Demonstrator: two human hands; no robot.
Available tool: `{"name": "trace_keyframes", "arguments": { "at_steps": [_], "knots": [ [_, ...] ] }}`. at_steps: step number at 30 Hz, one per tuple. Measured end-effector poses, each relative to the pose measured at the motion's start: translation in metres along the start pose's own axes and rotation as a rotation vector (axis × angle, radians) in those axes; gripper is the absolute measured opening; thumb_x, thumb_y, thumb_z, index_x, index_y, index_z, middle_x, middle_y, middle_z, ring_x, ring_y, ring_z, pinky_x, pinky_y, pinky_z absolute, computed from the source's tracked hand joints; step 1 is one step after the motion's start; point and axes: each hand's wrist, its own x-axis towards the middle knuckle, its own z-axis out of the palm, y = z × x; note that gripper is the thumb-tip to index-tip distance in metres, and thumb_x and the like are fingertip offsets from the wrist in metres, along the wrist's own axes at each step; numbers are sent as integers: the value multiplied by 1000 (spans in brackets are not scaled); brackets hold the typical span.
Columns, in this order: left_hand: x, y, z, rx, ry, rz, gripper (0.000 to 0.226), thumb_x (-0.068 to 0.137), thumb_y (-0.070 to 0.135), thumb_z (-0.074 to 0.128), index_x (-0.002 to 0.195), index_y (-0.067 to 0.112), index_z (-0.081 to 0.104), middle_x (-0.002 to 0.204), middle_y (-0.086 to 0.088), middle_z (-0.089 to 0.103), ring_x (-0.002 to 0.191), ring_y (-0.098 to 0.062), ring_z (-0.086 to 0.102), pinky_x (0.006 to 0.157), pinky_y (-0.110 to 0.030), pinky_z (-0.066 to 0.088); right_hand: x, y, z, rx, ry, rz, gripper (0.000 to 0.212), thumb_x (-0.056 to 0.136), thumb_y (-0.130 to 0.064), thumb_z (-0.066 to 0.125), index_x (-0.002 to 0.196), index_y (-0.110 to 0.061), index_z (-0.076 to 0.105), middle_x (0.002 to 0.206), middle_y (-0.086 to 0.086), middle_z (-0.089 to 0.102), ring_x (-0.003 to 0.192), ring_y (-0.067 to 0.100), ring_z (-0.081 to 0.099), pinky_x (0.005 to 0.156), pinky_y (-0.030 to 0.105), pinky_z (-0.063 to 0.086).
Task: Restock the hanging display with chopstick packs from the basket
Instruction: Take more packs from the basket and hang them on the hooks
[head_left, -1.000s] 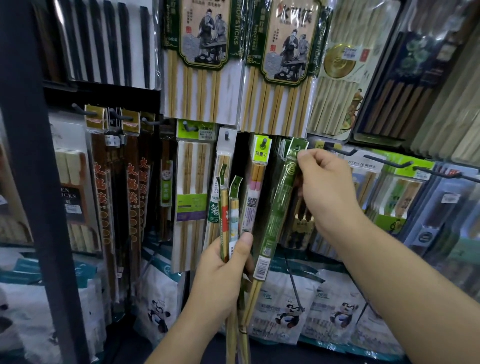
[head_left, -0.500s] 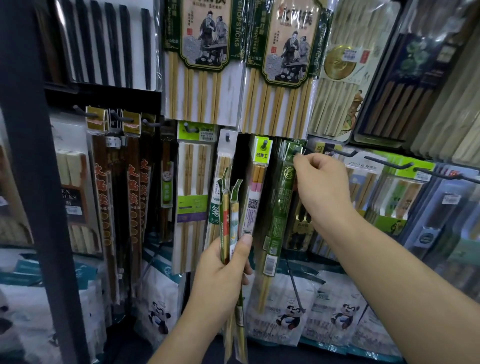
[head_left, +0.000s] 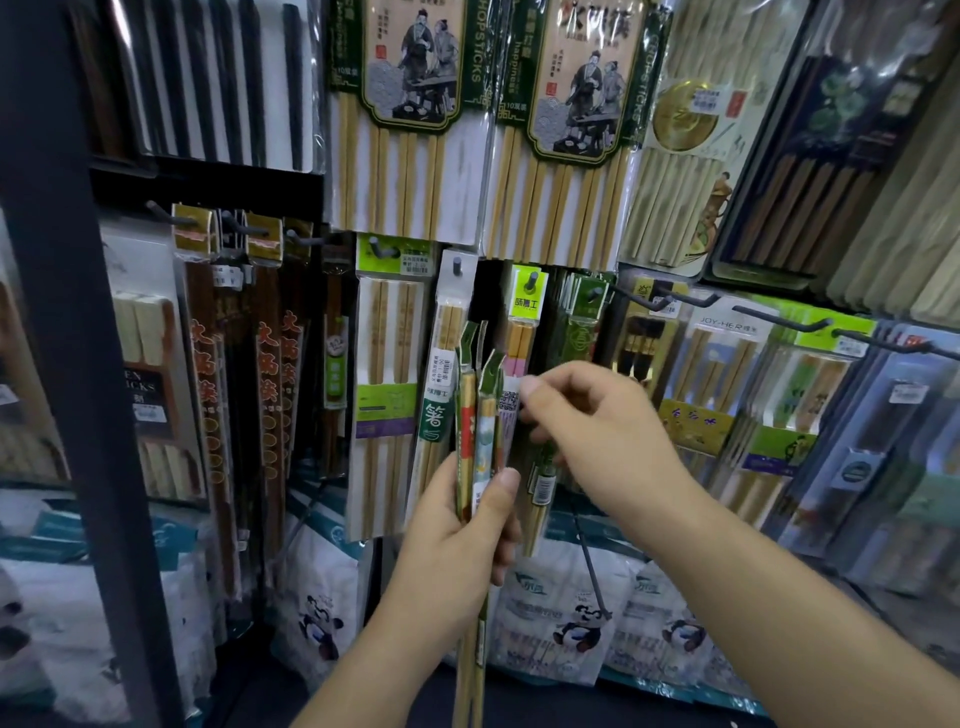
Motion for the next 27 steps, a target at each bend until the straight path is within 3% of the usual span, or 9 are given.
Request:
{"name": "trace_keyframes", "arguments": {
  "at_steps": [3,7,11,15,17,20,23,27],
  "knots": [
    [-2,3,3,-56,-20,4,13,85,48,62,84,35,66,67,-2,66,51,-12,57,45,-24,46,-6,-3,6,-14,-58,-26,15,94,-34,70,83,-26,71,77,-3,70,64,4,60,57,16,50],
    [-4,3,1,-154,-7,-19,38,86,45,64,105,12,67,72,-10,70,50,-14,57,42,-24,45,-7,-3,8,98,-81,65,13,95,-29,71,91,-17,72,82,10,71,61,6,64,52,13,49],
    [-4,7,0,-262,-36,-48,27,90,37,60,97,17,76,80,-19,74,51,-17,61,40,-27,46,-7,0,5,171,-143,131,11,98,-26,68,93,-19,75,74,-1,74,63,6,68,55,16,50],
    [-3,6,2,-283,-28,-67,26,90,38,62,97,18,78,89,-23,76,66,-27,73,49,-34,58,-6,0,4,209,-129,101,14,96,-24,70,85,-17,73,72,0,71,64,9,64,56,20,51],
    [-2,4,3,-283,23,-77,24,87,39,66,95,20,79,93,-21,77,77,-30,77,58,-37,62,-4,-2,2,158,-86,43,16,97,-26,69,82,-21,72,75,4,68,66,10,60,61,24,51],
    [1,-1,2,-239,135,-83,21,83,40,67,88,24,79,92,-11,79,83,-23,77,63,-33,62,4,-8,-7,188,40,-3,22,100,-27,64,80,-29,72,75,-1,67,67,10,59,60,22,50],
    [2,-3,-2,-198,170,-67,28,79,45,67,89,22,79,83,-4,75,74,-17,71,62,-26,57,16,-17,-20,249,172,6,26,102,-26,60,78,-29,70,73,-2,66,67,12,59,59,25,48],
    [1,-5,-4,-140,151,-48,34,76,54,65,90,25,77,73,3,63,65,-12,58,61,-25,54,30,-18,-26,237,260,38,27,103,-30,59,79,-19,65,77,10,59,70,22,53,66,34,46]
  ]
}}
